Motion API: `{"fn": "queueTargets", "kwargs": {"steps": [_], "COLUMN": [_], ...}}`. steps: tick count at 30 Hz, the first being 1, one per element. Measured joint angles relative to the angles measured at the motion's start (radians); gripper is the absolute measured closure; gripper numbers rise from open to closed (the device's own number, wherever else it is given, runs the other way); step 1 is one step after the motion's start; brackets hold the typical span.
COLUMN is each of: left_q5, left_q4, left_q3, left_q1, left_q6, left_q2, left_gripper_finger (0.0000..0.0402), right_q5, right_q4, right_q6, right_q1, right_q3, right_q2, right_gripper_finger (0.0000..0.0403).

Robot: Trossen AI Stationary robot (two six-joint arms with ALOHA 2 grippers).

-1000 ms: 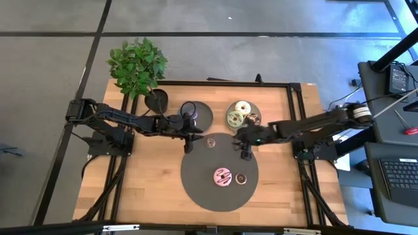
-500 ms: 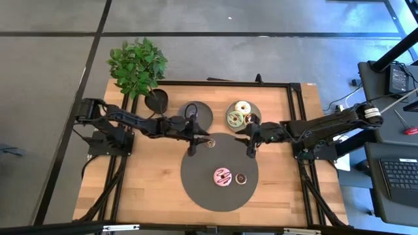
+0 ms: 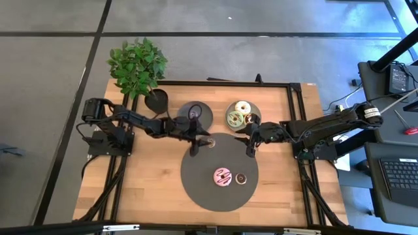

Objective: Pick & Place donuts
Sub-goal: Put the small light brown donut on the dark gray plate

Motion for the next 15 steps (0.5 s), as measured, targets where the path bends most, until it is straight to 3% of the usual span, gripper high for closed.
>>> {"fn": "queueTargets", "kwargs": {"steps": [7,9,15], "left_q5": [0.026,-0.015,-0.151], "left_q4": [0.036,0.027,-0.347], "left_q3": [0.0,0.002,0.158], "left_q1": [-0.021,-0.022,-0.011], "left_q6": [0.004,-0.039,-0.043], "left_q2": [0.0,0.0,0.013], "left_gripper_finger": [0.02,0.02,0.0201], "right_q5": [0.0,0.0,0.0], "right_q4": [-0.002,-0.002,-0.002], "right_q6": [-0.003,-0.005,-0.005], "right_q1": [0.0,0.0,-0.001], "right_q3": [0.0,0.0,0.0], "right_q2": [0.0,0.0,0.0], "right_gripper_finger": [0.0269,0.0269,0.0269]}}
